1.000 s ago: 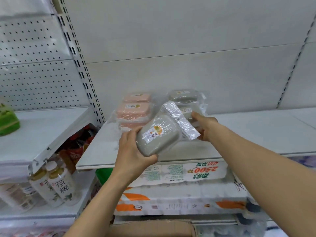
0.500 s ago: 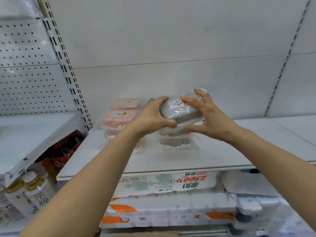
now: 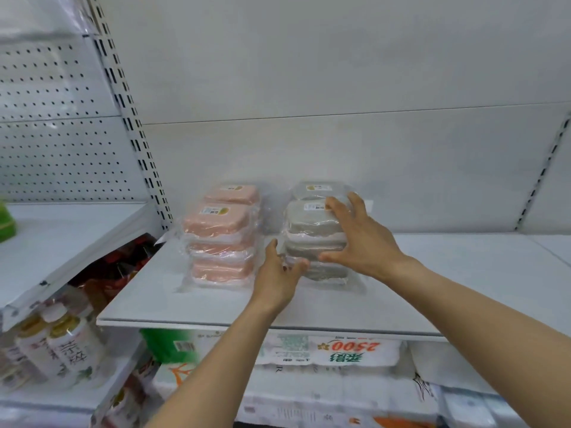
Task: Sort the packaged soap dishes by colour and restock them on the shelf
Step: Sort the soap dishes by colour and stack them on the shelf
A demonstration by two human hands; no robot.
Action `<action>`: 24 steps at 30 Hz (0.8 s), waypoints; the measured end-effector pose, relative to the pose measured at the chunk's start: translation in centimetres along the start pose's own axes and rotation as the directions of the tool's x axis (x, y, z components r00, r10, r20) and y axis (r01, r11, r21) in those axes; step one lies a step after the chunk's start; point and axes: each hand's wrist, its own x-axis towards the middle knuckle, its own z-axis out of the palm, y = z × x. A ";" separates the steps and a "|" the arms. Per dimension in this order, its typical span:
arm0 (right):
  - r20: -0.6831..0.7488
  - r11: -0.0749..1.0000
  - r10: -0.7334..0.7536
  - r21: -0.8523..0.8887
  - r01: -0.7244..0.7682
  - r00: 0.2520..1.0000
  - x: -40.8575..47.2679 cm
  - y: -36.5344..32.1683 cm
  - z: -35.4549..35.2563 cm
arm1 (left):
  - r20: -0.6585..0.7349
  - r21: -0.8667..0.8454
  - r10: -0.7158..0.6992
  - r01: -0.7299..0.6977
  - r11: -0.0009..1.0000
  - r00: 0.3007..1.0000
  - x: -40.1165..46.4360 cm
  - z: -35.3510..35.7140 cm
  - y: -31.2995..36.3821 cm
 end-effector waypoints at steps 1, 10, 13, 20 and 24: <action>0.008 0.999 -0.023 -0.041 0.023 1.000 0.3 0.1 0.2 | -0.022 0.003 0.015 -0.015 1.000 1.000 0.1 0.4 -0.1; 0.109 0.979 0.121 -0.175 -0.100 0.987 1.0 -0.7 -0.8 | -0.014 0.196 0.031 -0.028 0.980 0.999 0.5 1.2 0.3; 0.085 0.969 0.158 -0.206 -0.137 0.984 -0.7 -1.2 -1.8 | 0.036 0.394 0.026 -0.038 0.918 0.999 -0.3 0.1 0.7; -0.234 0.975 0.051 -0.197 -0.098 0.971 -11.9 -1.2 -2.9 | 0.053 0.598 0.363 -0.320 0.735 0.930 -8.8 -0.7 2.4; -0.289 0.955 0.098 -0.240 -0.172 0.952 -19.8 0.5 -3.2 | 0.197 0.677 0.564 -0.527 0.513 0.802 -12.3 2.6 1.8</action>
